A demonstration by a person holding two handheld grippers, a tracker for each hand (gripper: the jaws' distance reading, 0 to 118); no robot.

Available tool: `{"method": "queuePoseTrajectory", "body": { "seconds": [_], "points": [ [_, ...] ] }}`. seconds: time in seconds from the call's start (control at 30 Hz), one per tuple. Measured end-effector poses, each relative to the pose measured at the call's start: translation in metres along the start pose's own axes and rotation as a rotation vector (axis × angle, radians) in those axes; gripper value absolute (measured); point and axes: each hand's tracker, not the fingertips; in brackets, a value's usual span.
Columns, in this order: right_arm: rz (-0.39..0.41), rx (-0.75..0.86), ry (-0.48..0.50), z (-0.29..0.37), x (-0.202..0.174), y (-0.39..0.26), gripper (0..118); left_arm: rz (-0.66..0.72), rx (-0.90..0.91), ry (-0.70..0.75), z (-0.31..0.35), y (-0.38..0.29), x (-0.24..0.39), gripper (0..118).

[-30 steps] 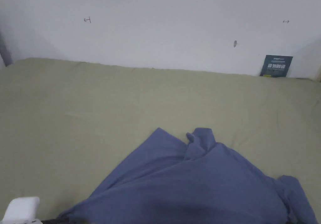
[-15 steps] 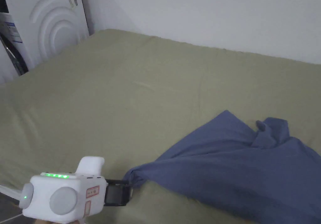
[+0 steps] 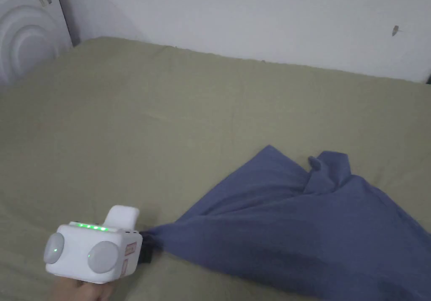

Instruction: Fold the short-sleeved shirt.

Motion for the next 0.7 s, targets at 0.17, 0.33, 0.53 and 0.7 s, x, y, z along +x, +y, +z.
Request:
{"method": "queuePoseTrajectory", "body": {
  "seconds": [0.17, 0.33, 0.53, 0.7],
  "points": [
    [0.032, 0.019, -0.03, -0.01, 0.011, 0.023, 0, 0.042, 0.016, -0.038, 0.017, 0.002, 0.014, 5],
    [0.085, 0.038, -0.075, -0.035, 0.029, 0.072, 0, 0.029, 0.002, -0.023, 0.013, 0.001, 0.007, 5],
    [0.09, 0.029, -0.124, -0.102, 0.069, 0.157, 60, 0.021, -0.021, -0.017, 0.003, -0.003, 0.008, 5],
    [0.154, -0.099, -0.172, -0.165, 0.09, 0.218, 116, 0.046, -0.037, -0.034, 0.006, -0.001, 0.011, 5]
  ]
}}
